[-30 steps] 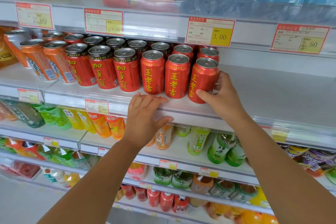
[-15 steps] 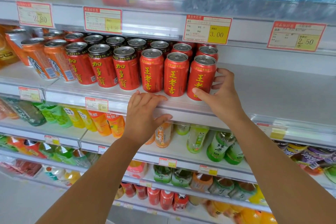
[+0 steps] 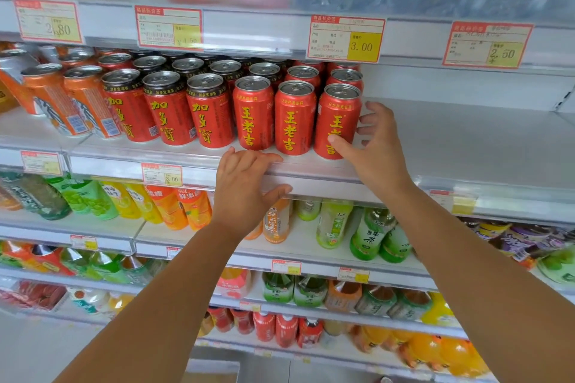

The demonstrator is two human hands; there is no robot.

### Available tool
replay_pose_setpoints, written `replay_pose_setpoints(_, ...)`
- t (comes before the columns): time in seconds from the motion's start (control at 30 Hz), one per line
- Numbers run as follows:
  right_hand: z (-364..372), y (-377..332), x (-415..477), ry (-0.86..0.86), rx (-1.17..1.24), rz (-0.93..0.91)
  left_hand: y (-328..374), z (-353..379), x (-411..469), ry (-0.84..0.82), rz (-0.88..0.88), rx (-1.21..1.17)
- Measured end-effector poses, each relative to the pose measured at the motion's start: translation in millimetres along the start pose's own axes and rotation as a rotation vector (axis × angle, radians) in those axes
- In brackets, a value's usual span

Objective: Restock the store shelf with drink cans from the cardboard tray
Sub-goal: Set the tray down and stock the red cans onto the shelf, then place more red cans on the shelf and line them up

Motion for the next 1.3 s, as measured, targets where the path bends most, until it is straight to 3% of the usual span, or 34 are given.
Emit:
replay_pose_setpoints(0.17, -54.2, -5.0, -73.8, 0.340, 0.111, -0.052, 5.8, -3.2, -3.4, -0.041, 0.028, -0.090)
replay_pose_setpoints(0.3, -68.5, 41.8, -163.7, 0.321, 0.088, 0.127, 44.2, -8.1, -33.5, 0.018, 0.114, -0.224)
replay_pose_setpoints(0.37, -77.8, 81.2, -211.0, 0.289, 0.050, 0.284, 71.1, 18.1, -64.2, -0.110, 0.118, -0.332)
replay_pose_setpoints(0.53, -105.0, 189.5, -330.4, 0.238, -0.060, 0.658, 124.1, 129.7, -182.4, -0.619, 0.025, -0.510)
replay_pose_setpoints(0.77, -120.3, 323.4, -472.7, 0.077, -0.113, 1.107, 151.9, 252.3, -349.7, -1.173, -0.142, -0.408)
replay_pose_setpoints(0.87, -122.8, 379.1, -516.3, -0.063, -0.107, 1.241, 165.8, 295.7, -406.7, -1.336, -0.304, -0.332)
replay_pose_setpoints(1.1, -81.4, 543.2, -601.6, -0.401, -0.152, 1.366, 181.4, 423.3, -528.9, -1.468, -0.695, -0.233)
replay_pose_setpoints(1.3, 17.3, 681.4, -663.8, -0.529, -0.121, 1.432, 143.2, 547.7, -626.5, -1.545, -0.769, -0.176)
Point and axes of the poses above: each hand's wrist, its own x-axis towards the middle knuckle, its own z-axis out of the palm, y = z × x, the point moved 10 cm from there along x, towards the middle knuckle, and after that the axes turned 10 degrees about -x, right-handed, at the moved point
